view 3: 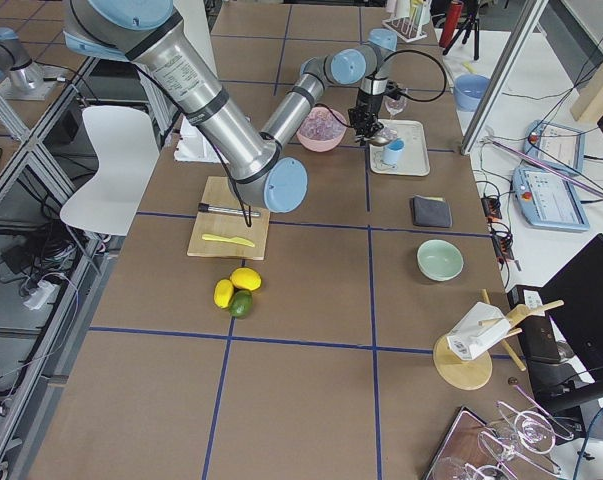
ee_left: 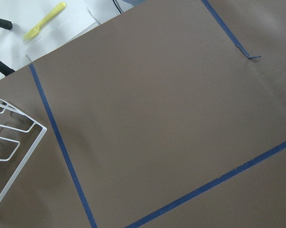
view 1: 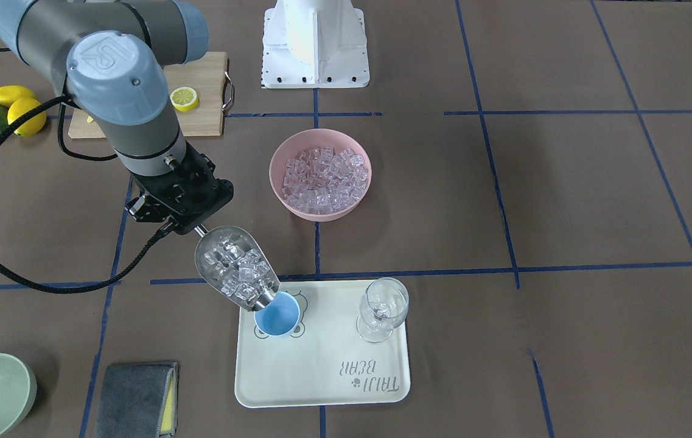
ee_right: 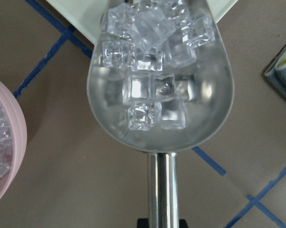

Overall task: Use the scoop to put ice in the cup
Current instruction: 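Tilt the scoop over the light-blue cup to pour the ice in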

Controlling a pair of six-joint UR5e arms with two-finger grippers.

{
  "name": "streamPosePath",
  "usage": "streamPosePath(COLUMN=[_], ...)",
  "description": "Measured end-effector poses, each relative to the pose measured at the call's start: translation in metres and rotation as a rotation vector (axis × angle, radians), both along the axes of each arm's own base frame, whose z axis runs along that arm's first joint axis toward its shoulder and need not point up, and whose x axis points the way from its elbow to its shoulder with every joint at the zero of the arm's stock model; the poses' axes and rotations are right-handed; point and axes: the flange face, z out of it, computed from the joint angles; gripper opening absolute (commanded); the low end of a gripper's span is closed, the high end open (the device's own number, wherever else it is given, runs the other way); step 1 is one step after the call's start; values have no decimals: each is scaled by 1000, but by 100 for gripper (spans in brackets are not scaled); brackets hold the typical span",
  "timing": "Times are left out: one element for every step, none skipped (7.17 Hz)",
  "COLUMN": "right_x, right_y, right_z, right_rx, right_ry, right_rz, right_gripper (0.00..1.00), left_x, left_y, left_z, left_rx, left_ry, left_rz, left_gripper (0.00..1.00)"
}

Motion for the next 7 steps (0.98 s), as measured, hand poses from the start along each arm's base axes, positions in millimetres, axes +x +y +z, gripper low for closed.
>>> streamPosePath(right_x=[-3, -4, -4, -4, -6, -7, -7], right_y=[-5, -7, -9, -10, -13, -15, -16], right_z=[-3, -4, -6, -9, -15, -22, -27], right_rx=[-15, -31, -44, -58, -71, -82, -86], right_ry=[14, 27, 40, 53, 65, 75, 79], right_rz=[1, 2, 4, 6, 6, 7, 8], right_gripper=[0, 0, 0, 0, 0, 0, 0], left_x=[0, 0, 0, 0, 0, 0, 0], left_y=[0, 0, 1, 1, 1, 1, 1], left_z=[-1, -2, -3, -5, -6, -7, -7], left_rx=[3, 5, 6, 8, 11, 13, 14], left_ry=[1, 1, 2, 2, 3, 3, 3], left_rz=[0, 0, 0, 0, 0, 1, 1], left_gripper=[100, 100, 100, 100, 100, 100, 100])
